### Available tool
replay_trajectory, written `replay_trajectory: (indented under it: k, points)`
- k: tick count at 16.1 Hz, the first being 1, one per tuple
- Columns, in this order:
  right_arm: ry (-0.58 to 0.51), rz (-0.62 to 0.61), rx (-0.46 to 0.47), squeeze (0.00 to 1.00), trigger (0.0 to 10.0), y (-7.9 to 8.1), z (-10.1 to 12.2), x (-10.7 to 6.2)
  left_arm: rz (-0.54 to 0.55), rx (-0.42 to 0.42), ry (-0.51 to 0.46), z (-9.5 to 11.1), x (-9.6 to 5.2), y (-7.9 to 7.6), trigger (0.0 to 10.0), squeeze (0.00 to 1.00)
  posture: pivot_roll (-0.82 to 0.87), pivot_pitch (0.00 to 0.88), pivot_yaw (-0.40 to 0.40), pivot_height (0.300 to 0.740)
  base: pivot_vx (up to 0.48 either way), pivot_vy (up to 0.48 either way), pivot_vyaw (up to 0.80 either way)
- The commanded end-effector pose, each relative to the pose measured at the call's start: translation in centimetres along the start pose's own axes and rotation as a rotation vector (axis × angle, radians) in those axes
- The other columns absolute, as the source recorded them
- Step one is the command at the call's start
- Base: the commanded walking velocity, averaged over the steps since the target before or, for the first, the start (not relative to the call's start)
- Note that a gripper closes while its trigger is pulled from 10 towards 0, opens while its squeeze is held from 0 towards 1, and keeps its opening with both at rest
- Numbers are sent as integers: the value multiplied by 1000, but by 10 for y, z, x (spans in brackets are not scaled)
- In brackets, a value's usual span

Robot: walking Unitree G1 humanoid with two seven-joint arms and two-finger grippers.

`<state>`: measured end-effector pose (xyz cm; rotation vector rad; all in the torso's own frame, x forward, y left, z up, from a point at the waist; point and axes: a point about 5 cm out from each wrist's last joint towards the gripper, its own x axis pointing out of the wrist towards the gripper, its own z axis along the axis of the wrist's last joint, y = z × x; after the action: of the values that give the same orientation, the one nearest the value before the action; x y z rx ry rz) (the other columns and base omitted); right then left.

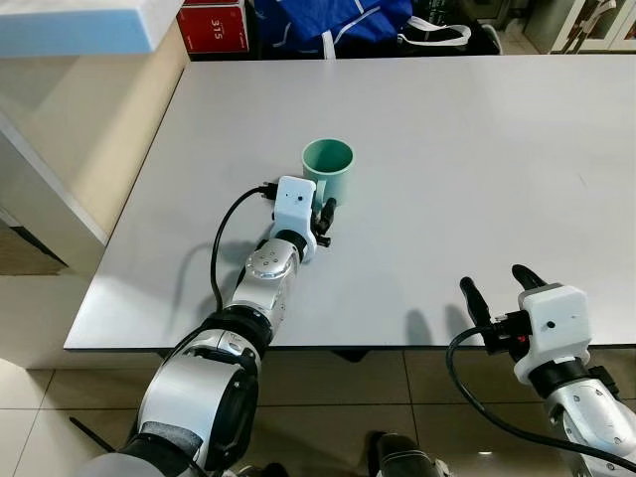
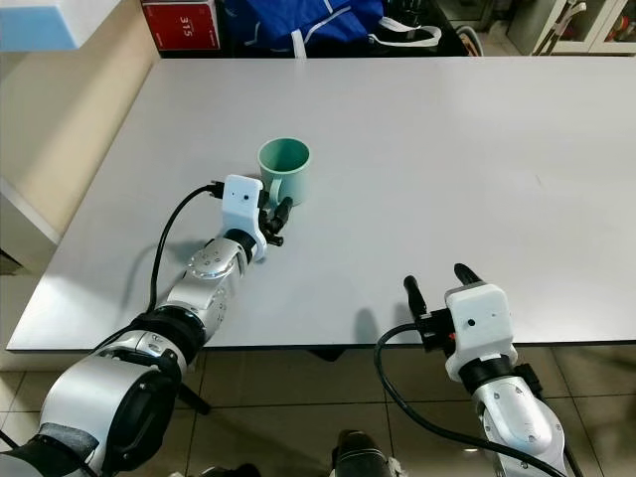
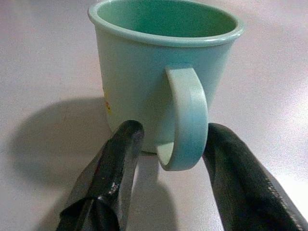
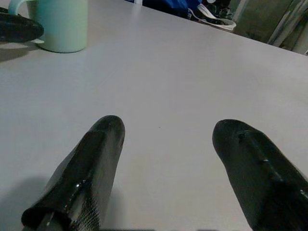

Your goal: Setting the table

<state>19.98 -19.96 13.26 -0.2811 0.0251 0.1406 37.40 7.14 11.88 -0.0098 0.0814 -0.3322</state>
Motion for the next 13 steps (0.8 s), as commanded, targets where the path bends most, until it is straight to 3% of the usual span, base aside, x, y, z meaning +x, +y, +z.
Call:
replay_trajectory:
  k: [1,5,13]
  points:
    - [-8,10,20,0,10000,-1,5,-4,7,16,13,1,1,4,10000,1000,-415,141,81,740,0,0,0]
    - [0,57,55,0,10000,1,7,-10,4,9,7,4,2,1,10000,1000,-422,138,79,740,0,0,0]
    - [4,141,86,0,10000,-1,13,-12,2,0,-104,39,11,4,10000,1000,-424,96,69,740,0,0,0]
